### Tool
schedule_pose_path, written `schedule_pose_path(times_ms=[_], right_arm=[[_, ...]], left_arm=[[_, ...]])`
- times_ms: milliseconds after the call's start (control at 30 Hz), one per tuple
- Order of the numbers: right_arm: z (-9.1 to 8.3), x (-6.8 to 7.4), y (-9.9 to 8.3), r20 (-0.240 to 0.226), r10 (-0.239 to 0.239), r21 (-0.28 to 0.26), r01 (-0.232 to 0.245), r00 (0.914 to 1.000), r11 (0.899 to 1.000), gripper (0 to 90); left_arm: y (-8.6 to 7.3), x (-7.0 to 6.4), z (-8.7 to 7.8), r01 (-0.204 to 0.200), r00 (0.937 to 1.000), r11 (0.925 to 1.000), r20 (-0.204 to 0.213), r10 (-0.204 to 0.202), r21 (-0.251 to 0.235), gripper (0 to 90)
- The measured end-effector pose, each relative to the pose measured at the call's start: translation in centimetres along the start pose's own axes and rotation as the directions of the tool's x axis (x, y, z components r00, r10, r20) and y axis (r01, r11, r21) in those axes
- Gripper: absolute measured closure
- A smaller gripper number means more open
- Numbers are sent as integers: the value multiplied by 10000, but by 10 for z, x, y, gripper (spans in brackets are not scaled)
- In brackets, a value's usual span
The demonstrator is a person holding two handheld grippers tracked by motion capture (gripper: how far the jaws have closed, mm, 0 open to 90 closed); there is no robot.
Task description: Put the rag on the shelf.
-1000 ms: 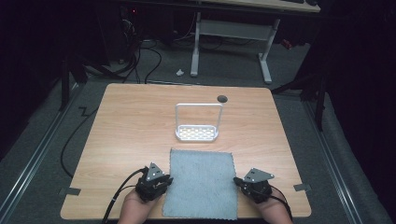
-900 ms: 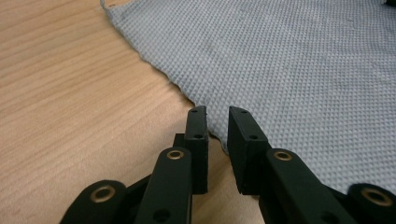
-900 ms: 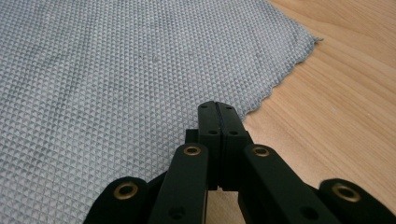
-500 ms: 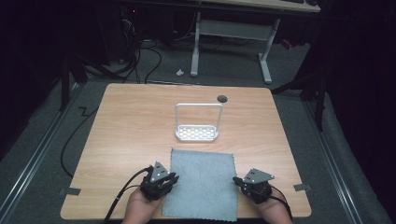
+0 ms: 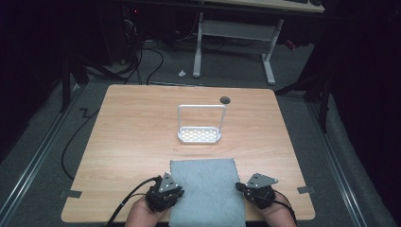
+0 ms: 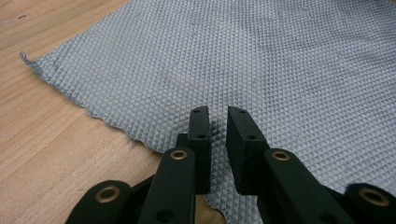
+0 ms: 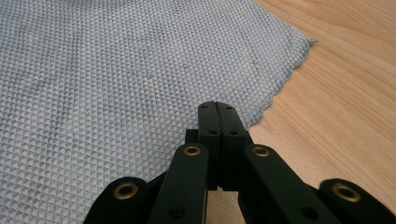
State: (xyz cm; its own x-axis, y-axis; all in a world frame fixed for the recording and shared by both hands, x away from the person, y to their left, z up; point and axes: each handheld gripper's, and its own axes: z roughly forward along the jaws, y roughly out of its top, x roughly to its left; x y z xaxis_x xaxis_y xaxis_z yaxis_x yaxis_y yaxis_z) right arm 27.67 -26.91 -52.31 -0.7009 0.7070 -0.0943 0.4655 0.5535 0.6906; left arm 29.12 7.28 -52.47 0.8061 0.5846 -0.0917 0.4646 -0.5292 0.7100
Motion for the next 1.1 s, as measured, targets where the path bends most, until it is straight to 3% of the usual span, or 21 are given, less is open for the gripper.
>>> schedule_pose_path(times_ms=[67,100,200,267,333,367,433,500,567,633,667,767,800,867,967,1000,1100], right_arm=[[-1,0,0,-5,-47,-141,47,10000,9999,900],[-2,0,1,-3,15,-261,-15,10000,9997,900],[-5,-5,2,224,205,-622,-191,9995,9979,860],[-6,-8,0,346,330,-682,-306,9989,9972,836],[-6,-11,-2,468,516,-791,-478,9976,9957,781],[-6,-13,-3,580,656,-837,-606,9962,9946,756],[-7,-16,-4,730,877,-970,-804,9935,9920,734],[-8,-17,-4,816,909,-1062,-821,9925,9910,723],[-8,-17,-5,838,897,-1079,-804,9924,9909,722],[-8,-17,-5,860,889,-1104,-792,9923,9907,713],[-8,-17,-5,843,908,-1130,-810,9923,9903,711],[-7,-18,-5,813,926,-1117,-832,9924,9902,705],[-7,-18,-5,791,956,-1116,-865,9923,9900,684],[-6,-19,-4,733,1003,-1131,-916,9923,9894,658],[-5,-18,-3,731,1113,-1191,-1021,9911,9876,612],[-5,-18,-2,722,1167,-1233,-1072,9905,9866,608],[-3,-18,0,601,1468,-1322,-1379,9873,9816,615]], left_arm=[[1,6,-2,47,9995,9997,-310,-55,-240,775],[1,11,-5,284,9985,9984,-448,-306,-495,763],[5,32,-13,1062,9865,9836,-1084,-1226,-1457,702],[8,46,-12,1450,9763,9774,-1382,-1666,-1539,678],[10,55,-6,1635,9680,9759,-1674,-1870,-1447,619],[10,55,-6,1635,9680,9759,-1674,-1870,-1447,583],[14,66,4,1926,9563,9718,-1957,-2170,-1362,557],[15,73,10,2324,9480,9614,-1867,-2578,-1474,535],[17,75,13,2413,9466,9586,-1808,-2668,-1515,528],[19,75,17,2325,9493,9617,-1811,-2569,-1452,527],[21,74,21,2166,9518,9690,-1950,-2367,-1187,531],[23,73,23,2056,9519,9724,-2079,-2250,-1107,555],[23,71,24,2023,9515,9728,-2126,-2224,-1125,640],[25,68,26,1968,9574,9739,-1920,-2158,-1132,692],[26,66,28,1813,9584,9769,-2024,-2014,-1133,809],[25,66,29,1836,9612,9766,-1877,-2022,-1118,849],[25,67,29,1891,9624,9753,-1755,-2071,-1137,887]])
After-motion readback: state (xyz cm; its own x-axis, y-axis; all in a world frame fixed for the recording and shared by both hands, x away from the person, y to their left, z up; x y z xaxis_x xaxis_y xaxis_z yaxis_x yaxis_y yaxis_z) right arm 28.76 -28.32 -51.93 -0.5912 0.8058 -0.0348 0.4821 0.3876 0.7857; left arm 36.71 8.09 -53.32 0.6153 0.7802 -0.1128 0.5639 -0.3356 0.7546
